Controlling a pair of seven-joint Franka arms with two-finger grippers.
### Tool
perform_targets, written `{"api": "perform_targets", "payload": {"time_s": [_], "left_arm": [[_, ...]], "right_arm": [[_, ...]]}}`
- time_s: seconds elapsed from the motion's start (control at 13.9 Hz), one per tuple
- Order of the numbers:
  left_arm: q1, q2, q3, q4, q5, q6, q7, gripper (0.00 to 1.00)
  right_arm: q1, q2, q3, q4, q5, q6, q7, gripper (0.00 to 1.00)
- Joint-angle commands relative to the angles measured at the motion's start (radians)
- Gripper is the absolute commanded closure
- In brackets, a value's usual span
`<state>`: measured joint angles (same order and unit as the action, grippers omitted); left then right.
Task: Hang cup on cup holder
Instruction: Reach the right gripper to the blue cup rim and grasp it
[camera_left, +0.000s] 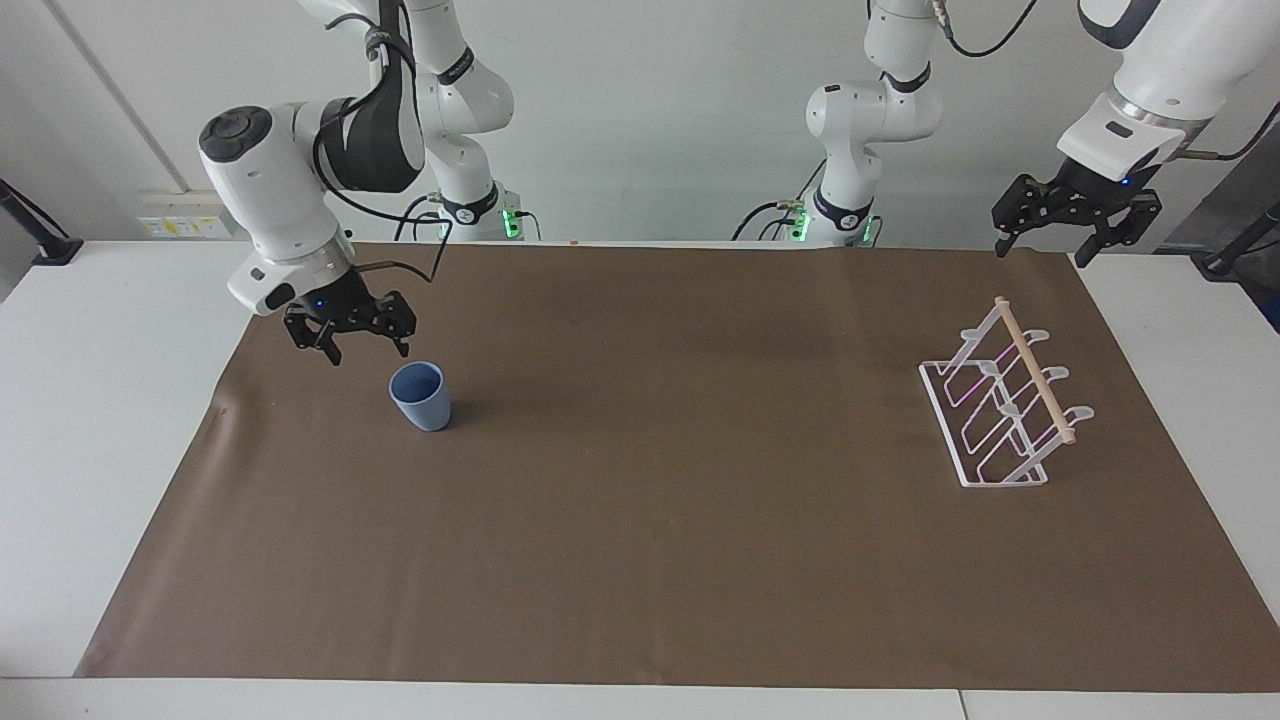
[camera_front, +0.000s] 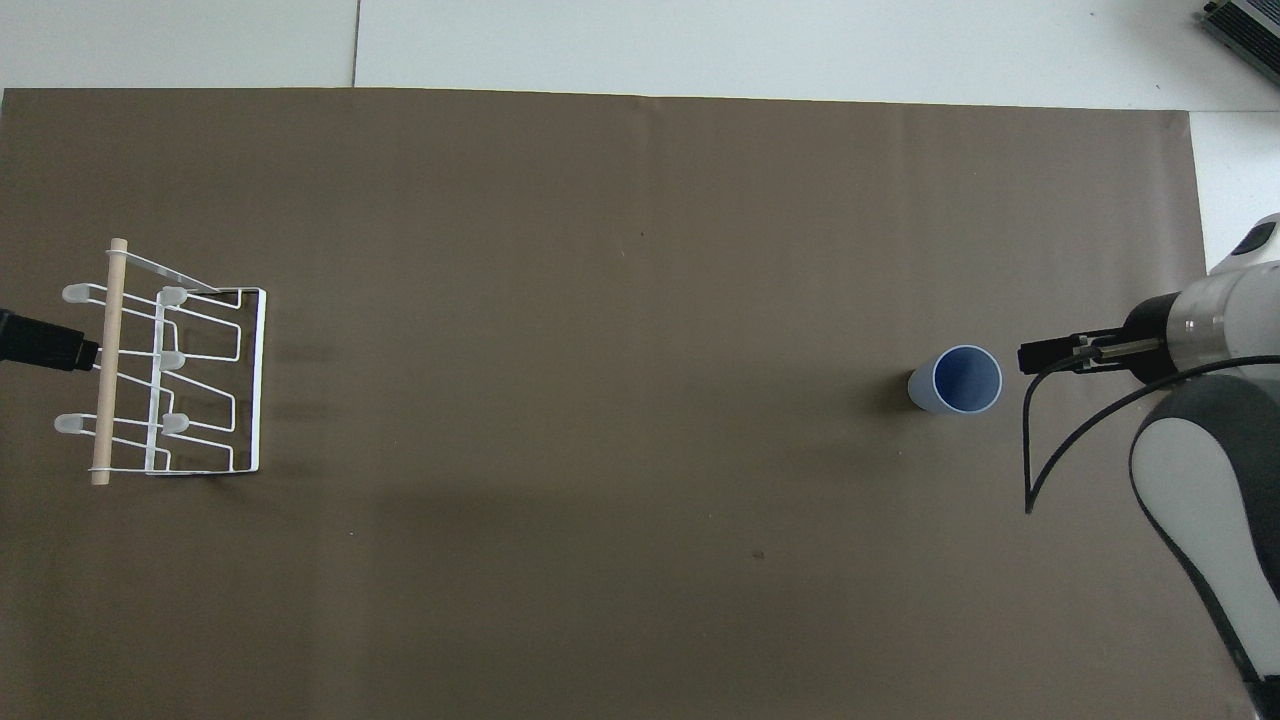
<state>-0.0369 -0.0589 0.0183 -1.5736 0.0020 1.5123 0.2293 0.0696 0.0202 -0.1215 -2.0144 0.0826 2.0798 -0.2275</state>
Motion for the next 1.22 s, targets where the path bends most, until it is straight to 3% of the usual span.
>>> {"api": "perform_targets", "payload": {"time_s": [0.0,0.22,0.57,0.65,0.79,1.0,1.15], "left_arm": [[-0.012,-0.029,0.009,-0.032,-0.005,0.012,0.010,0.00],[-0.012,-0.029,0.009,-0.032,-0.005,0.012,0.008,0.00],[-0.012,-0.029,0.009,-0.032,-0.005,0.019,0.008,0.00],[-0.012,-0.029,0.009,-0.032,-0.005,0.022,0.008,0.00],[-0.012,-0.029,0.009,-0.032,-0.005,0.022,0.010,0.00],[-0.014,-0.029,0.009,-0.032,-0.005,0.023,0.011,0.00],[-0.014,-0.029,0.008,-0.032,-0.005,0.023,0.013,0.00]], "right_arm": [[-0.031,0.044,0.003,-0.036,0.040,0.074,-0.114,0.00],[-0.037,0.046,0.003,-0.125,0.040,0.187,-0.138,0.00],[-0.028,0.047,0.005,-0.147,0.042,0.195,-0.135,0.00],[-0.028,0.047,0.005,-0.147,0.042,0.195,-0.139,0.08],[-0.027,0.049,0.005,-0.147,0.042,0.195,-0.147,0.51],[-0.027,0.047,0.005,-0.145,0.042,0.195,-0.145,0.97],[-0.025,0.049,0.005,-0.145,0.042,0.194,-0.130,1.00]]}}
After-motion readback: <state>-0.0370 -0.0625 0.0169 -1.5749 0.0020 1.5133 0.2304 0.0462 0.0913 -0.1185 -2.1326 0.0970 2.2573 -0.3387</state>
